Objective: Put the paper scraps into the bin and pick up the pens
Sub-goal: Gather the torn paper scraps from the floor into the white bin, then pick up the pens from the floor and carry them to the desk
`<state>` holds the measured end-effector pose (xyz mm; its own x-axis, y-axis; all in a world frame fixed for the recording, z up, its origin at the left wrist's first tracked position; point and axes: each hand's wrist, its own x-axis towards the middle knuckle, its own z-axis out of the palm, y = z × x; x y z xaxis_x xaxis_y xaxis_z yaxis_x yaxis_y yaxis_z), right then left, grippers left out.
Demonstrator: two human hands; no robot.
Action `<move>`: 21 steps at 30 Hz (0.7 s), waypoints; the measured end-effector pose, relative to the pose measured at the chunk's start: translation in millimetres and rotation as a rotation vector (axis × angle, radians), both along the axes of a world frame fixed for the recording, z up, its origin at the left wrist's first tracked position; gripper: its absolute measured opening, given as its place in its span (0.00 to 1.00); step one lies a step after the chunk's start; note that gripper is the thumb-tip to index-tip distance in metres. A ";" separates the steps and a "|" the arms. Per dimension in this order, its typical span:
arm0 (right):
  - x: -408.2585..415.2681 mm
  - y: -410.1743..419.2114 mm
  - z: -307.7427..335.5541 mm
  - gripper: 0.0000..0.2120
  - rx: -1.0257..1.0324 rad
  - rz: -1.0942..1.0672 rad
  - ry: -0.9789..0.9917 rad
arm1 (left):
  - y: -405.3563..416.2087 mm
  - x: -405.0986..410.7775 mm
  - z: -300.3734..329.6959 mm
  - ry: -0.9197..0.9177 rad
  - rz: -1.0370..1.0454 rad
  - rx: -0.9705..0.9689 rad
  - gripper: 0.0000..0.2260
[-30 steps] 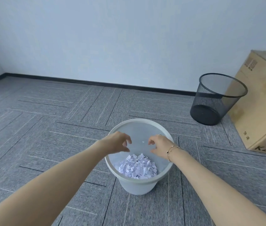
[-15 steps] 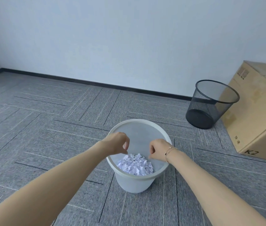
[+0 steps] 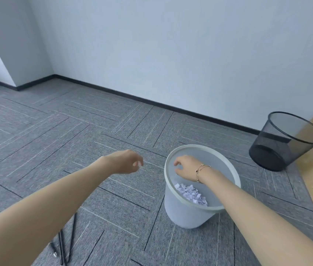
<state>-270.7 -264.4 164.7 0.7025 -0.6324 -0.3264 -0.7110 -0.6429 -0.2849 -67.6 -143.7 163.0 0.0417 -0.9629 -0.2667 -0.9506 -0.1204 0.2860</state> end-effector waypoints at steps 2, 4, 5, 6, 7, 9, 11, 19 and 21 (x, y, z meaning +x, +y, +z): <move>21.4 15.2 2.8 0.17 0.008 0.048 -0.043 | 24.1 16.7 -4.4 0.009 0.057 0.029 0.11; 42.4 29.9 2.5 0.17 0.023 0.091 -0.060 | 47.8 32.2 -12.5 0.029 0.129 0.049 0.11; 52.9 36.3 0.1 0.18 0.029 0.110 -0.056 | 60.1 39.9 -17.1 0.041 0.166 0.065 0.11; 63.3 43.1 -3.5 0.17 0.036 0.128 -0.047 | 73.3 47.7 -21.9 0.049 0.204 0.081 0.11; 74.0 49.2 -8.2 0.17 0.043 0.140 -0.035 | 86.8 54.7 -26.0 0.050 0.242 0.096 0.11; 92.4 62.7 -19.3 0.16 0.078 0.155 -0.013 | 111.9 71.1 -40.7 0.039 0.321 0.121 0.11; 108.9 78.1 -34.2 0.14 0.117 0.185 0.010 | 138.6 86.8 -57.9 0.016 0.414 0.148 0.11; 167.9 140.9 -118.0 0.19 0.201 0.349 0.174 | 230.4 114.7 -131.1 -0.014 0.777 0.193 0.12; 185.3 156.7 -144.5 0.21 0.219 0.395 0.210 | 247.8 121.1 -152.3 -0.016 0.832 0.220 0.11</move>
